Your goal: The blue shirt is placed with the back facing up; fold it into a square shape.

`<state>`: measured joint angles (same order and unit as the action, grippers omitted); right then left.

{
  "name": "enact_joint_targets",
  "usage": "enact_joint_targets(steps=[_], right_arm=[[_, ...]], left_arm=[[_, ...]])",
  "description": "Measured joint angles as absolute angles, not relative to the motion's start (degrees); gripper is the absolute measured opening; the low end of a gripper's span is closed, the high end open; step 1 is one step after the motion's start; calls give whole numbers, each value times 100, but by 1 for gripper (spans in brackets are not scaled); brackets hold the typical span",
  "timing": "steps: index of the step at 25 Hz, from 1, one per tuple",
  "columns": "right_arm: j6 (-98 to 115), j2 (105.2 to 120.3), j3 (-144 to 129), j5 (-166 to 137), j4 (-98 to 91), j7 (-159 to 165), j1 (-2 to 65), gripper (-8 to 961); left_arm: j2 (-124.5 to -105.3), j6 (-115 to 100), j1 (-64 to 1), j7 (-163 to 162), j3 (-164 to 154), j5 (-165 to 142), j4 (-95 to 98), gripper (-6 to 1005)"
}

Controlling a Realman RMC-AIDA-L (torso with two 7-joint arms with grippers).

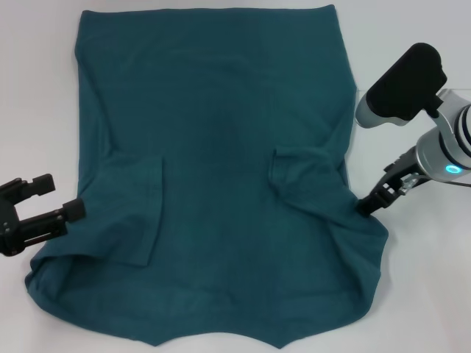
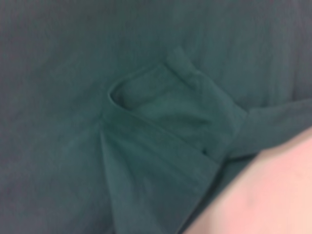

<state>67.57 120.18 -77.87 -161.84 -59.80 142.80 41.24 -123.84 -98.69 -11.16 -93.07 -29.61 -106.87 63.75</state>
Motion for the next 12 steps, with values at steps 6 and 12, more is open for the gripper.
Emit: enact_joint_targets(steps=[6,12], right_arm=[[6642,11992,-7742,-15347,-5897,13924,4119,946],[6692,12013,-7777,-14961,-5911,13770,4135,946]], left_arm=[[-12384,-9870,-1110,-9307,-2962,-10687,6375,873],[-12384,-9870,-1092,-9305,-2953,-10687,6377,874]])
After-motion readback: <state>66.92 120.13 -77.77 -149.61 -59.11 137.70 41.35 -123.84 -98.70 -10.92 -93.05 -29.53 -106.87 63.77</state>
